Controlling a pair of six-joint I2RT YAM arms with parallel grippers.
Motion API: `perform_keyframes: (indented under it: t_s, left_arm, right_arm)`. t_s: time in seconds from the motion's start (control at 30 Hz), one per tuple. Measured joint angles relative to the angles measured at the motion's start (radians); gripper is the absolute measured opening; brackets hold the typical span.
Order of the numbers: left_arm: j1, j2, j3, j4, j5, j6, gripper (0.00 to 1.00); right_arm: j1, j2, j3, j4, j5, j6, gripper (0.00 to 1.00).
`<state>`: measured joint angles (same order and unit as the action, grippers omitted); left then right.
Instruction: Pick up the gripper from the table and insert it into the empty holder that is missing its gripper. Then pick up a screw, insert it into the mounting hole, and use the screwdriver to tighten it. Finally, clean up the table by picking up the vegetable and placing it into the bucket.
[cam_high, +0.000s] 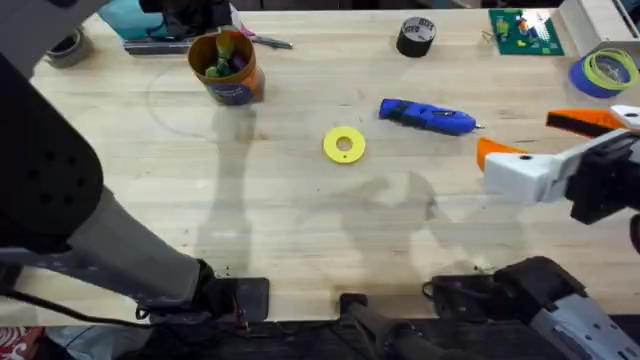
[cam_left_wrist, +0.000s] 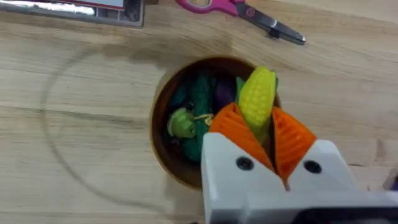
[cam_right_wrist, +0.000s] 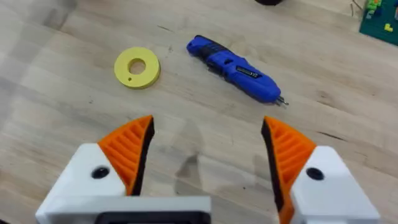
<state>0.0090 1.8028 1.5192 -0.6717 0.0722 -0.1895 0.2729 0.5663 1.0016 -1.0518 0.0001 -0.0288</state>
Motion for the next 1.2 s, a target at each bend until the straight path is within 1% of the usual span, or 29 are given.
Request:
perform_keyframes:
  t_s: [0.07, 0.1, 0.13, 0.2, 0.3, 0.33, 0.47, 0.6, 0.93, 0.97, 1.07, 1.2]
  left_arm:
    - [0.0, 0.001, 0.0, 0.0, 0.01, 0.0, 0.034]
    - [0.0, 0.001, 0.0, 0.001, 0.013, 0.001, 0.056]
    - [0.0, 0.001, 0.0, 0.001, 0.015, 0.007, 0.171]
    - [0.0, 0.001, 0.0, -0.011, 0.017, 0.007, 0.493]
    - [0.0, 0.001, 0.0, -0.043, 0.019, 0.004, 0.936]
    - [0.0, 0.001, 0.0, -0.058, 0.02, 0.006, 0.972]
    - [0.0, -0.003, 0.0, -0.102, 0.021, 0.007, 0.986]
    - [0.0, -0.06, 0.0, -0.195, 0.021, 0.007, 0.988]
    - [0.0, -0.41, 0.0, -0.551, 0.021, 0.007, 0.989]
    - [-0.014, -0.524, -0.027, -0.633, 0.012, 0.007, 0.989]
    - [-0.041, -0.614, -0.096, -0.661, 0.01, 0.006, 0.989]
    - [-0.076, -0.732, -0.217, -0.658, 0.01, 0.006, 0.996]
  right_arm:
    - [0.0, 0.0, 0.0, 0.0, 0.0, 0.0, 0.996]
    - [0.0, 0.0, 0.0, 0.0, 0.0, 0.0, 0.996]
    - [0.0, 0.0, 0.0, 0.0, 0.0, 0.0, 0.996]
    - [0.0, 0.0, 0.0, 0.0, 0.0, 0.0, 0.996]
    - [0.0, 0.0, 0.0, 0.0, 0.0, 0.0, 0.996]
    - [0.0, 0.0, 0.0, 0.0, 0.0, 0.0, 0.994]
    - [0.0, 0.0, 0.0, 0.0, 0.0, 0.0, 0.996]
    - [0.0, 0.0, 0.0, 0.0, 0.0, 0.0, 0.997]
    - [0.0, 0.0, 0.0, 0.0, 0.0, -0.001, 0.996]
    - [0.0, 0.0, 0.0, 0.0, 0.0, -0.001, 0.995]
    - [0.0, 0.0, 0.0, -0.002, 0.0, -0.001, 0.995]
    - [0.0, 0.0, 0.0, -0.004, 0.0, -0.001, 0.996]
